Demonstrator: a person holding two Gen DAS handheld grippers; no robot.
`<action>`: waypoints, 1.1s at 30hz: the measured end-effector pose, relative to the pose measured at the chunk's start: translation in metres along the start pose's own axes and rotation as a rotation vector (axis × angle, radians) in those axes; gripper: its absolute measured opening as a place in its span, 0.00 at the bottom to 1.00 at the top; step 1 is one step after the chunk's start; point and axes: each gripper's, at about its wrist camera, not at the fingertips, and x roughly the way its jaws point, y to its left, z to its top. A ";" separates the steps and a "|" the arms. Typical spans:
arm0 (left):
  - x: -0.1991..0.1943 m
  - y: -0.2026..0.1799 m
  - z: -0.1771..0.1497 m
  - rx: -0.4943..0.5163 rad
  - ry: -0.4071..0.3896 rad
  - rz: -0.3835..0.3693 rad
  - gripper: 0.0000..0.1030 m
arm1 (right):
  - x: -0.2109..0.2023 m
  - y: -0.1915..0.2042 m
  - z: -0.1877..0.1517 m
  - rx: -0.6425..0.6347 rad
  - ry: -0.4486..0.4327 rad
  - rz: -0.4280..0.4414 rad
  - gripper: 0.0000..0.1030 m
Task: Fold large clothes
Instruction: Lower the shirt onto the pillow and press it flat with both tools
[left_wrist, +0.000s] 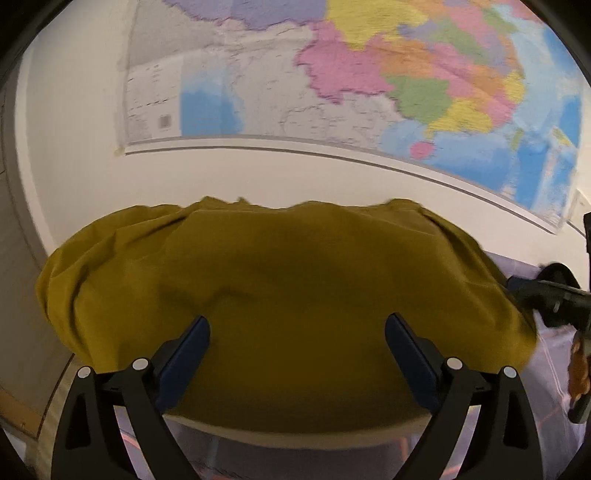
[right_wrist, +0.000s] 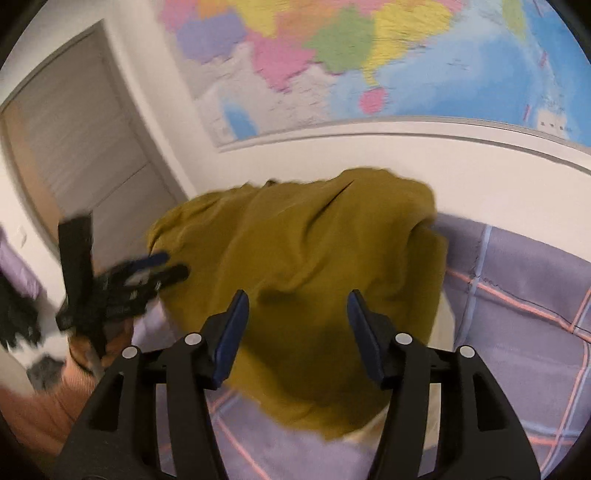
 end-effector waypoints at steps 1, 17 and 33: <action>0.001 -0.005 -0.002 0.016 0.000 -0.010 0.90 | 0.003 0.005 -0.008 -0.024 0.016 -0.016 0.54; 0.000 0.001 -0.025 0.002 -0.046 0.066 0.93 | 0.004 0.031 -0.039 -0.098 0.013 -0.092 0.57; 0.016 0.086 -0.044 -0.161 -0.014 0.224 0.93 | 0.013 0.020 -0.041 -0.051 0.037 -0.097 0.62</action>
